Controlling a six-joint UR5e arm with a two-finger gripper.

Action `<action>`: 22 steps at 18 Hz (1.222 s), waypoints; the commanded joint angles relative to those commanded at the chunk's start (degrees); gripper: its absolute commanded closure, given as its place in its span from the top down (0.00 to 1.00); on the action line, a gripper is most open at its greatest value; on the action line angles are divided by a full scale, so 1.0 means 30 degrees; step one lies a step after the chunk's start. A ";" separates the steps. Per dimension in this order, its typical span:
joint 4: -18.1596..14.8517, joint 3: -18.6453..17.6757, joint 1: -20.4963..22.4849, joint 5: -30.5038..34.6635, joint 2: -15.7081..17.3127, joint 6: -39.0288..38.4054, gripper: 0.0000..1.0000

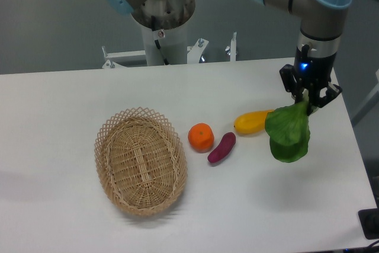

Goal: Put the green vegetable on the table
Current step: 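Hold the green bok choy raised in the gripper, then move the held bok choy down toward the open table beside the squash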

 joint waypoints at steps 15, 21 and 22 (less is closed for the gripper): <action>0.0555 -0.0994 -0.0380 0.0000 -0.0206 -0.0263 0.36; 0.4330 -0.2431 -0.0791 0.0059 -0.1258 -0.0410 0.36; 0.4829 -0.2402 -0.0965 0.0059 -0.1696 -0.0497 0.36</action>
